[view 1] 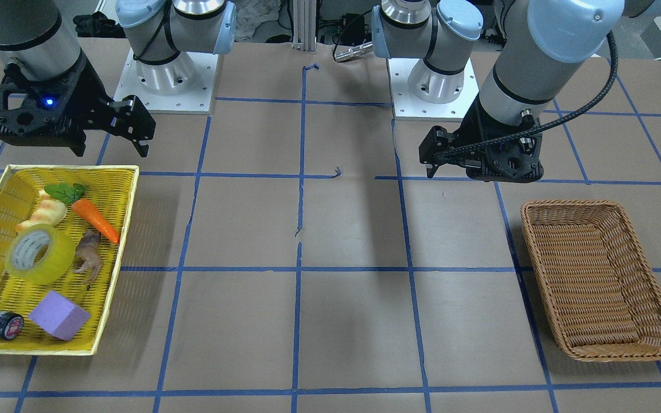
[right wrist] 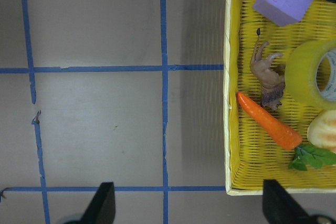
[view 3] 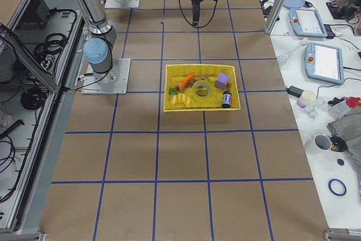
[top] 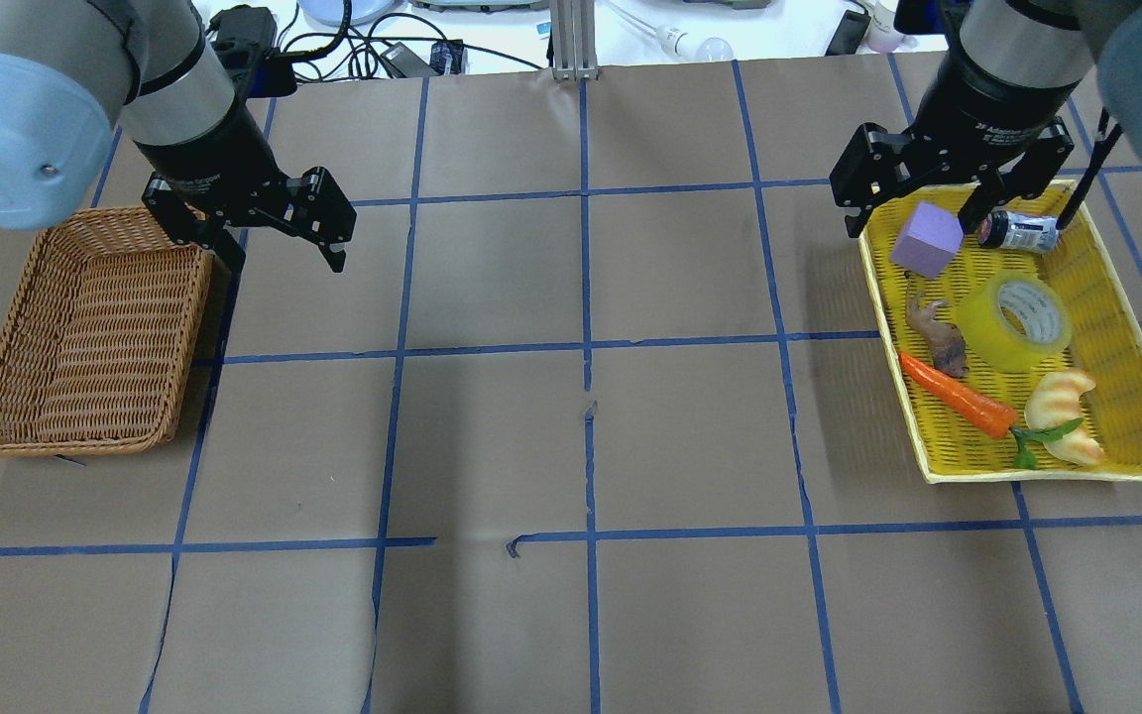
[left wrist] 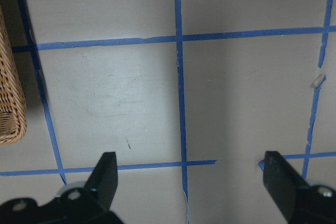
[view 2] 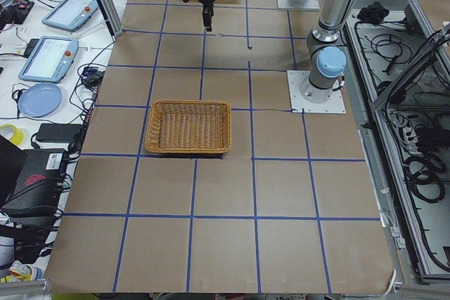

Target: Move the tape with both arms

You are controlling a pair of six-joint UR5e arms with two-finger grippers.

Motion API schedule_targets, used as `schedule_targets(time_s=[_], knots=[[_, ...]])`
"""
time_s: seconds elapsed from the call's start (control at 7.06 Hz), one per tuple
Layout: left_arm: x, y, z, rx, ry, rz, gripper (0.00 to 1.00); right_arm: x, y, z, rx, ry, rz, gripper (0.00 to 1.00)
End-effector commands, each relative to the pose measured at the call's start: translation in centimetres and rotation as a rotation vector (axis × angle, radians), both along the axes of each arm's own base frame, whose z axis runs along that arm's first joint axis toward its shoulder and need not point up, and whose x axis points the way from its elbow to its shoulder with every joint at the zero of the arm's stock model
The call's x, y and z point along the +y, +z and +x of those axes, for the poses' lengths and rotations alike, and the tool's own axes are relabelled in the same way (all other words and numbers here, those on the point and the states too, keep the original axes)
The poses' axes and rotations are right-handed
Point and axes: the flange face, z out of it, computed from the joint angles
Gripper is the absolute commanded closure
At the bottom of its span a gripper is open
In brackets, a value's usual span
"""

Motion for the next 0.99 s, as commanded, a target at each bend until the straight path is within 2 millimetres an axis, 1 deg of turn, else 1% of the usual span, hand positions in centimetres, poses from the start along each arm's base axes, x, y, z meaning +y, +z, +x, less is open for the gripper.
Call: schedule_targets(time_s=[0.0, 0.85], knots=[[0.03, -0.01, -0.14, 0.008, -0.001, 0.000, 0.00, -0.03, 0.14, -0.03, 0.003, 0.000, -0.003, 0.00], [-0.18, -0.71, -0.05, 0.007, 0.001, 0.013, 0.00, -0.19, 0.21, -0.13, 0.005, -0.001, -0.010, 0.00]])
